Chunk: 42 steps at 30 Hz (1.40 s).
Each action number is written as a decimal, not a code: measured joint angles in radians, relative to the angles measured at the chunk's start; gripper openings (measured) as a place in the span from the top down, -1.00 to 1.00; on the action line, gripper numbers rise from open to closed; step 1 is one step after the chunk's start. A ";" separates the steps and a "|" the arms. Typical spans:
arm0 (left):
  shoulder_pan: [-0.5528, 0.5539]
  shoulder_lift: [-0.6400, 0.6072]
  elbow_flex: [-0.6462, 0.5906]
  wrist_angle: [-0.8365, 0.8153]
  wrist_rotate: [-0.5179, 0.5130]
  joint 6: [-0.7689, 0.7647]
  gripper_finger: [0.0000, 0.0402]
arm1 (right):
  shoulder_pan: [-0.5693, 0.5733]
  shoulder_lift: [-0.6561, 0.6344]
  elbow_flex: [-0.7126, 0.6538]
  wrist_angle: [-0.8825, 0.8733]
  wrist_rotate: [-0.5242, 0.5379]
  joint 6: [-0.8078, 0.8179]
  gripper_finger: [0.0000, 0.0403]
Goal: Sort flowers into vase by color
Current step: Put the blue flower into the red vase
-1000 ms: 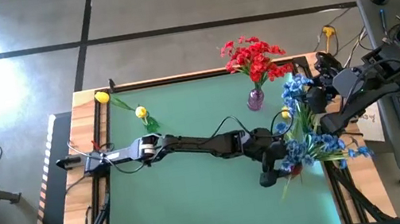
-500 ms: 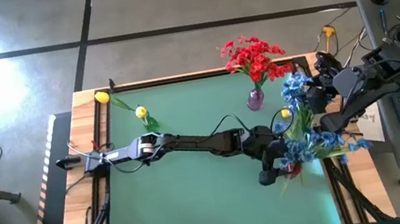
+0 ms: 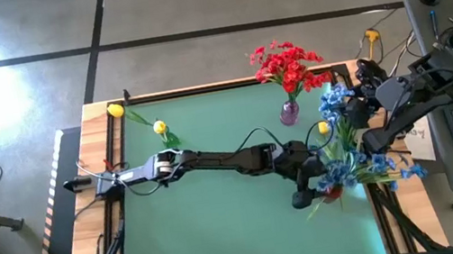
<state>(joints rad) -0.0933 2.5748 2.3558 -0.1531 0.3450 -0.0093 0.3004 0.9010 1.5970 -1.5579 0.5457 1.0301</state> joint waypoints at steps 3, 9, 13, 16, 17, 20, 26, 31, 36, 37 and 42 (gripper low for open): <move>0.000 -0.008 0.000 -0.003 0.003 0.000 -0.57 | 0.000 0.005 0.000 0.000 0.000 -0.002 -0.81; 0.005 -0.008 0.000 -0.043 0.004 -0.010 -0.57 | 0.000 0.011 0.000 0.000 0.000 -0.009 -0.81; 0.006 -0.010 0.000 -0.072 0.003 -0.011 -0.57 | 0.000 0.011 0.000 0.000 0.002 -0.009 -0.81; 0.006 -0.013 0.000 -0.082 0.003 -0.007 -0.57 | 0.000 0.011 0.000 0.000 0.005 -0.011 -0.81; 0.006 -0.018 0.000 -0.085 0.003 -0.006 -0.57 | 0.000 0.011 0.000 0.000 0.005 -0.012 -0.81; 0.006 -0.027 0.000 -0.085 0.003 -0.005 -0.57 | 0.000 0.011 0.000 0.000 0.005 -0.013 -0.81; 0.006 -0.035 0.000 -0.131 0.002 -0.001 -0.57 | 0.000 0.011 0.000 0.000 0.005 -0.016 -0.81; 0.008 -0.058 0.000 -0.188 -0.028 0.015 -0.57 | 0.000 0.011 0.000 0.002 0.006 -0.033 -0.81; 0.008 -0.072 0.000 -0.267 -0.108 0.069 -0.57 | 0.000 0.011 0.000 0.007 0.018 -0.037 -0.81; 0.009 -0.077 0.000 -0.283 -0.118 0.077 -0.57 | 0.000 0.011 0.000 0.007 0.023 -0.038 -0.81; 0.011 -0.089 0.000 -0.302 -0.127 0.088 -0.57 | 0.000 0.010 0.000 0.031 0.037 -0.054 -0.81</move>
<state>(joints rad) -0.0826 2.4853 2.3558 -0.4551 0.2176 0.0784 0.3008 0.9112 1.5967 -1.5268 0.5823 0.9765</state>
